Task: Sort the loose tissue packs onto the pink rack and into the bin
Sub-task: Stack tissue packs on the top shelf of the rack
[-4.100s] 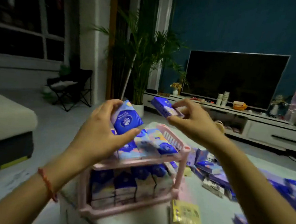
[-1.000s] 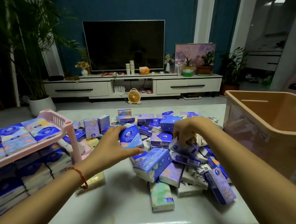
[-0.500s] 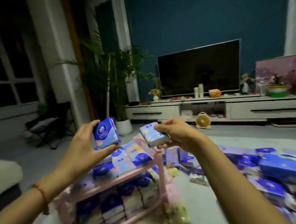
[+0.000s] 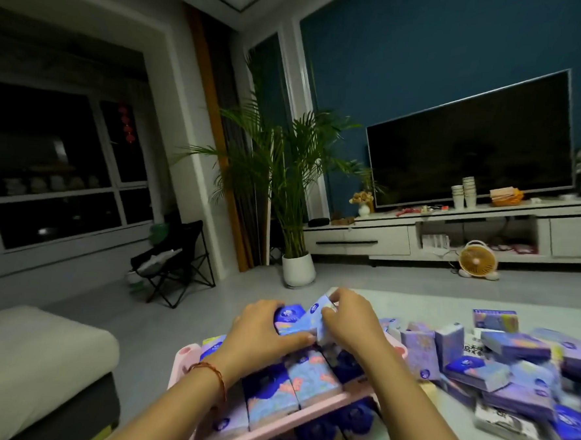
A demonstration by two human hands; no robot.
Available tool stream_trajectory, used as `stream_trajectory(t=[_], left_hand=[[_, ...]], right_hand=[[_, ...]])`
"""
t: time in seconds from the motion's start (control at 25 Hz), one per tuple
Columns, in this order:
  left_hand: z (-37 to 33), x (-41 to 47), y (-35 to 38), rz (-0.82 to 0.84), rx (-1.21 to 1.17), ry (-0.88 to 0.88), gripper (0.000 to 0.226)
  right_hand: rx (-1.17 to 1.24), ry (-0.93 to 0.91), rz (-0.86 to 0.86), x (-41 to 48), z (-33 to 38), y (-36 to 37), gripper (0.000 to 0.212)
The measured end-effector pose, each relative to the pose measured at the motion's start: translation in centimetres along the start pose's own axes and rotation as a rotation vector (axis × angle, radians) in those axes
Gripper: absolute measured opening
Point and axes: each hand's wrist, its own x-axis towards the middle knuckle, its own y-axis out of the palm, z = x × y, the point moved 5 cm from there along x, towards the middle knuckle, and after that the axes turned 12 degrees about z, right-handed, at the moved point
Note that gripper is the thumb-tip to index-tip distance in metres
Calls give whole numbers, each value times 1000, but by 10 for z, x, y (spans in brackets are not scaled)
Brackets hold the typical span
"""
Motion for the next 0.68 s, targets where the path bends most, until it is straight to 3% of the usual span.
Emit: stream_trajectory(t=[0.08, 0.28, 0.4, 0.56, 0.6, 0.68], left_hand=[[-2, 0, 8, 83, 198, -3, 65], [-10, -2, 11, 157, 320, -3, 53], [-2, -10, 19, 364, 339, -76, 69], [24, -29, -9, 206, 153, -94, 68], [34, -37, -13, 163, 116, -102, 69], [46, -55, -15, 167, 54, -116, 72]], right_hand=[[-190, 8, -5, 1, 1, 2, 31], [-431, -10, 67, -4, 5, 0, 36], [-534, -13, 96, -12, 7, 2, 41], [-527, -143, -85, -21, 17, -7, 38], [-494, -213, -73, -21, 17, -6, 40], [-388, -295, 119, -21, 16, 7, 51]])
